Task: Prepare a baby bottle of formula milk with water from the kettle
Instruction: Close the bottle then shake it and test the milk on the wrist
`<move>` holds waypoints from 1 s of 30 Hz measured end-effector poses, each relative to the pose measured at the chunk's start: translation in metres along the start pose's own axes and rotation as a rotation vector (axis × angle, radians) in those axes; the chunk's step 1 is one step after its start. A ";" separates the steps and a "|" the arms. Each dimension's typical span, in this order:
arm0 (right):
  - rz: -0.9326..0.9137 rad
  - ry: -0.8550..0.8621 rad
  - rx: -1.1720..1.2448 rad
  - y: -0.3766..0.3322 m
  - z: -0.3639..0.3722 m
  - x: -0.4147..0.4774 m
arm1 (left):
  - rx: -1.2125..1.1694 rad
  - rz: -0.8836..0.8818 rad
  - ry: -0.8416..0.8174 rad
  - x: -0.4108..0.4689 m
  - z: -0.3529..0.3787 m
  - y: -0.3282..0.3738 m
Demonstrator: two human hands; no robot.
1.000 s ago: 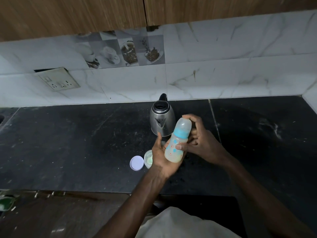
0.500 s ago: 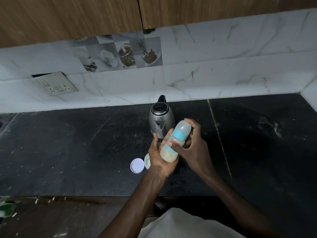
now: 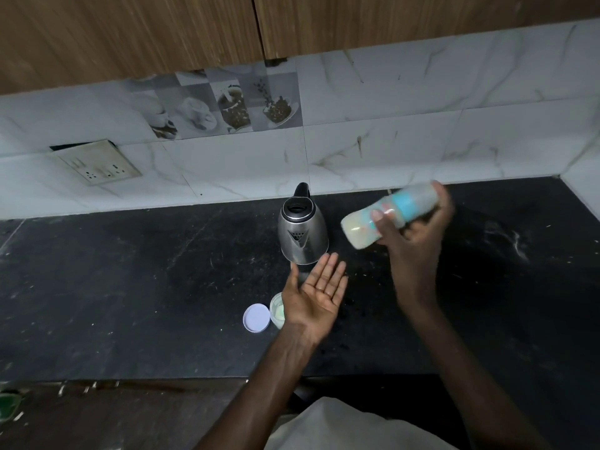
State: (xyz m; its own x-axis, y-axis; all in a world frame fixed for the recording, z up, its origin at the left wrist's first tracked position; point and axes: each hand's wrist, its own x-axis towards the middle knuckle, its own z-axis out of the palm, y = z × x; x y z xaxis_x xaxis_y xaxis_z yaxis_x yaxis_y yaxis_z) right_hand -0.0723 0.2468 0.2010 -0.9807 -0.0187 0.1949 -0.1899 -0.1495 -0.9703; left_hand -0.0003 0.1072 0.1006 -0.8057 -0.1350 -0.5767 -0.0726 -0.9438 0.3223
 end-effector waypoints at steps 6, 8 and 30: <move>0.028 -0.281 -0.376 0.023 0.001 -0.028 | 0.016 0.005 0.009 0.005 0.002 0.006; 0.062 -0.019 -0.178 0.013 0.002 -0.018 | 0.023 0.022 0.014 0.007 0.001 0.008; 0.119 -0.038 -0.189 0.000 0.010 0.001 | -0.025 0.020 0.014 0.021 0.021 0.007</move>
State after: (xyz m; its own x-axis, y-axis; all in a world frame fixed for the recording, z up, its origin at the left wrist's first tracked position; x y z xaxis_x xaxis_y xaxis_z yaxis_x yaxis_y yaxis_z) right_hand -0.0723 0.2368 0.2029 -0.9949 -0.0625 0.0792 -0.0820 0.0439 -0.9957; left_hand -0.0303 0.1041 0.1070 -0.7985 -0.1585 -0.5808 -0.0414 -0.9480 0.3156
